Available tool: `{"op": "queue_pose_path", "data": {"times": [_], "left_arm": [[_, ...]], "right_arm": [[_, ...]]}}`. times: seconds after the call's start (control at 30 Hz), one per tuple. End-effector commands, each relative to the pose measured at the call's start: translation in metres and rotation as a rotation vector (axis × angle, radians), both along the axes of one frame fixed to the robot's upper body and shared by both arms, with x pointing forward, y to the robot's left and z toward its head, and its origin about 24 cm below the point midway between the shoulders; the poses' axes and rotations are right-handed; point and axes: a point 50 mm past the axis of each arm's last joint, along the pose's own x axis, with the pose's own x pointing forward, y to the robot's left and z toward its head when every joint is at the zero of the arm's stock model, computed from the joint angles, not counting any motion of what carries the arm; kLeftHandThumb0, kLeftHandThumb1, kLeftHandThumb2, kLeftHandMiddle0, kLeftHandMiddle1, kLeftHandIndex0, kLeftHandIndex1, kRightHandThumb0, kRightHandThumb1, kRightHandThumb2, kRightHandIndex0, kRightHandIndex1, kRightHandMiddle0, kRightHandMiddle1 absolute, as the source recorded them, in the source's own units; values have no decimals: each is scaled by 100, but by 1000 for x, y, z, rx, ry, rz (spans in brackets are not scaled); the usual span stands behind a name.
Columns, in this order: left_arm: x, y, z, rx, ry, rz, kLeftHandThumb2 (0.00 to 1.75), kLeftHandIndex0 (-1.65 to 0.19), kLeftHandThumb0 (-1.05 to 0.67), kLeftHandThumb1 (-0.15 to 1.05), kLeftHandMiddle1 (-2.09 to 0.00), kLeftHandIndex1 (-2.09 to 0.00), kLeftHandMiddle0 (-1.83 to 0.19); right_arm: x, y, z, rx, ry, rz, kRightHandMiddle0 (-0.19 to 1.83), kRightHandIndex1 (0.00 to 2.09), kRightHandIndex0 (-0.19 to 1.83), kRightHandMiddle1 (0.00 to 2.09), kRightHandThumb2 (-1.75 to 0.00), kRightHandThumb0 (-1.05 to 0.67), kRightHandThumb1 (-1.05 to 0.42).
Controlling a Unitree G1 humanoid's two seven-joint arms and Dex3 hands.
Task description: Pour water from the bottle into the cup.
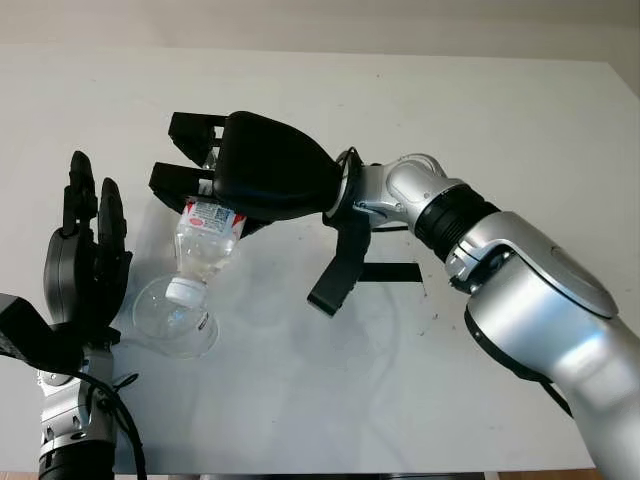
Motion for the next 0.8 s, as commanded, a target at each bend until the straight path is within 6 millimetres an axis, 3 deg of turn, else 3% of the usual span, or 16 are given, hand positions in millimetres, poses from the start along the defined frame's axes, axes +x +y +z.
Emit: {"op": "queue_pose_path", "data": {"times": [0.0,0.17,0.3,0.7,0.77], "left_arm": [[-5,-4,-14,-29,36,-6,41,14,-76,105,-5,-3,15],[-5,-5,-12,-15,40,-1,42,14,-77,105,-6,-3,14],[-5,-5,-13,-17,41,-2,42,13,-77,105,-6,-4,14],[-5,-7,-13,-25,35,-1,43,14,-77,105,-5,-3,15],[-5,-7,-14,-21,38,0,43,14,-78,105,-5,-3,15]], "right_arm": [[-1,4,14,12,-74,27,67,209,130,209,-31,-57,-105],[-2,3,13,20,-96,42,79,209,135,209,-27,-58,-105],[-1,4,14,16,-124,47,54,209,134,209,-24,-55,-105],[-2,4,14,37,-138,52,61,209,130,209,-31,-56,-105],[-2,4,14,43,-137,53,52,209,129,209,-30,-56,-105]]}}
